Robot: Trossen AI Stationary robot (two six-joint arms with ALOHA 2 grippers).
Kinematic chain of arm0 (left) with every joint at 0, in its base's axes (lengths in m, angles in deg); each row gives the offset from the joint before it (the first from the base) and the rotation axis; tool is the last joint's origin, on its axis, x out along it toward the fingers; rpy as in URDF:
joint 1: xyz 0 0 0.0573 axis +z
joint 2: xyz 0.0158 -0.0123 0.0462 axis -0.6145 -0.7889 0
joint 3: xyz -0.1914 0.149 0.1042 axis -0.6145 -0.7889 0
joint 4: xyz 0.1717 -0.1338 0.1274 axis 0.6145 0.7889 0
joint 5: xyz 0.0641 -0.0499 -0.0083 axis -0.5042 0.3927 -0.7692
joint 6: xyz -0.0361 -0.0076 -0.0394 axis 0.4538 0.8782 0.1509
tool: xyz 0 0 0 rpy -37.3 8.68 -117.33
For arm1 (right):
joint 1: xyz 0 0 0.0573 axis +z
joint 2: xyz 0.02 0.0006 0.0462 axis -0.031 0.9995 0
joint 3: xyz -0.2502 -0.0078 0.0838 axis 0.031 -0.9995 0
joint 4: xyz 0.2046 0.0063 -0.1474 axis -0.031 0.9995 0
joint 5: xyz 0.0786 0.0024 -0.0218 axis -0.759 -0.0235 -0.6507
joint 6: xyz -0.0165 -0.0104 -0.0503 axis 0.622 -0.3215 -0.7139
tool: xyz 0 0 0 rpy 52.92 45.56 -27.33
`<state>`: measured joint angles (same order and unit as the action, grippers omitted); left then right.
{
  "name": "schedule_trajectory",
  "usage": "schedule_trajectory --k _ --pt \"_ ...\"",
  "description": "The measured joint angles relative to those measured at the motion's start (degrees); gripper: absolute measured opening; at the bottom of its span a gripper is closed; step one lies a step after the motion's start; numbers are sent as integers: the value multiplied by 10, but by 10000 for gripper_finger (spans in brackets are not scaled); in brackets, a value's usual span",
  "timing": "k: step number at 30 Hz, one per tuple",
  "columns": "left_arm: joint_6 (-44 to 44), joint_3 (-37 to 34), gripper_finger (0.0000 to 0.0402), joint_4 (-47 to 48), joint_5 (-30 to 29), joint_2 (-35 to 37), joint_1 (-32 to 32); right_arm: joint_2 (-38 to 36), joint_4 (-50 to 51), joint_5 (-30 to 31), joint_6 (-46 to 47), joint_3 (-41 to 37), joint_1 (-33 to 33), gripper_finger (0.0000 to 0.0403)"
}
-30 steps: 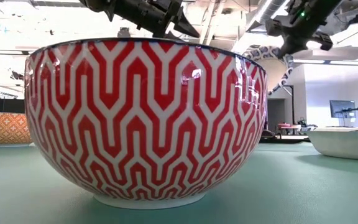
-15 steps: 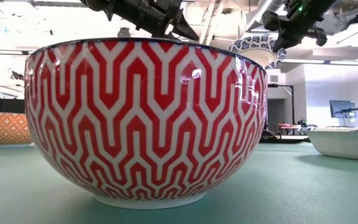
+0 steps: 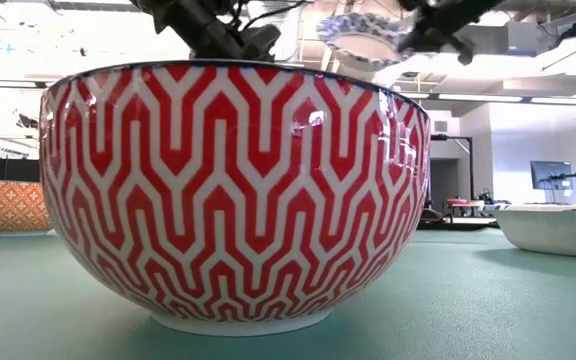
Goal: Place and stack bowls onto a shelf
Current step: Put the top blue and white bowl on the shelf
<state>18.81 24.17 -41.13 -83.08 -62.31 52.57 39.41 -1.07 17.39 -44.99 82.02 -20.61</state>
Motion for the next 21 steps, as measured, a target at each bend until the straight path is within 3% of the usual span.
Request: schedule_trajectory --k 6,10,21 --pt "5 0 195 105 -1 0 4 129 -13 -68 -3 19 3 24" --pt "19 0 195 154 0 1 5 214 -2 -78 -31 57 8 24" --pt "47 0 195 224 -15 4 5 406 157 -102 -126 213 -45 24"
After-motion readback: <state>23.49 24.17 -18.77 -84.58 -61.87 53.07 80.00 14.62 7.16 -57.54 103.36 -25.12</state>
